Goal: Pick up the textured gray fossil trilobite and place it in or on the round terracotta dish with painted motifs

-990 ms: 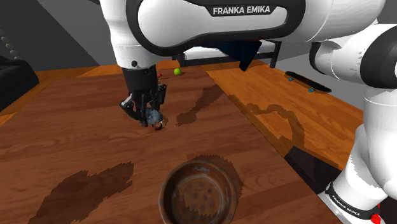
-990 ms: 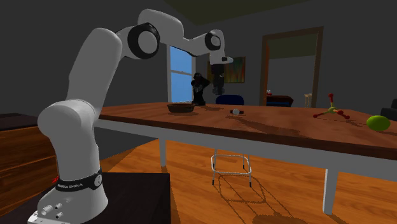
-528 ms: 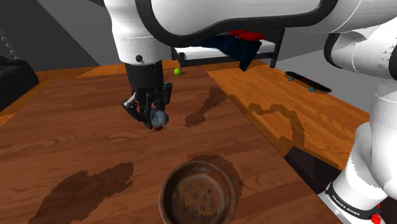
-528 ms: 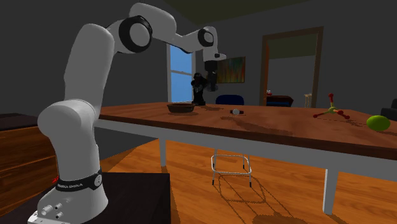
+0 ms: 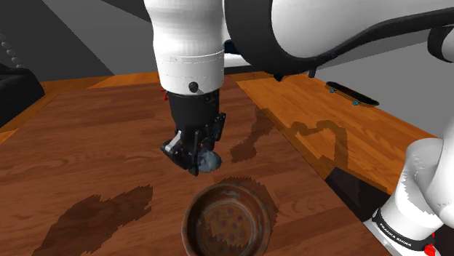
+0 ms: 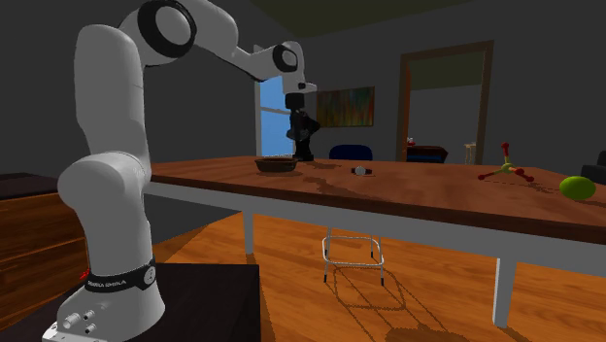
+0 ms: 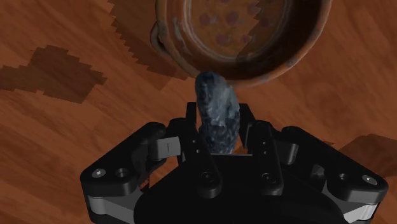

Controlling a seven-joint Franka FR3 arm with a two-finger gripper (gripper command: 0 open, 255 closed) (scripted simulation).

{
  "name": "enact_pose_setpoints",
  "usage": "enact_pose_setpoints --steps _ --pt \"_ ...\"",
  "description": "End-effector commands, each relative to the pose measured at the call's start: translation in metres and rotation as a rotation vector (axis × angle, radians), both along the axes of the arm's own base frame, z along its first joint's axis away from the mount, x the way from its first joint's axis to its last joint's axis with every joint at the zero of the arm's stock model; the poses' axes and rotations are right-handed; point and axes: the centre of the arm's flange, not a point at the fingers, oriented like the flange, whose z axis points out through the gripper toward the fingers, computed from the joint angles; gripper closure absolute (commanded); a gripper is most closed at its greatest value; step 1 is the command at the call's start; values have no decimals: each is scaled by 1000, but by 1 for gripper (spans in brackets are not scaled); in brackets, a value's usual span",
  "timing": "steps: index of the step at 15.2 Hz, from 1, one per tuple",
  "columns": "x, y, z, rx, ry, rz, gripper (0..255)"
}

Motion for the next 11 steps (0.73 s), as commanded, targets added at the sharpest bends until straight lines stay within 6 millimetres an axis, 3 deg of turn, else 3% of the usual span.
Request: enact_pose_setpoints --steps 1,5,11 --pt "-25 4 -1 0 0 -1 255" --pt "-78 8 -2 0 0 -1 255" --pt "-83 8 -28 0 0 -1 255"
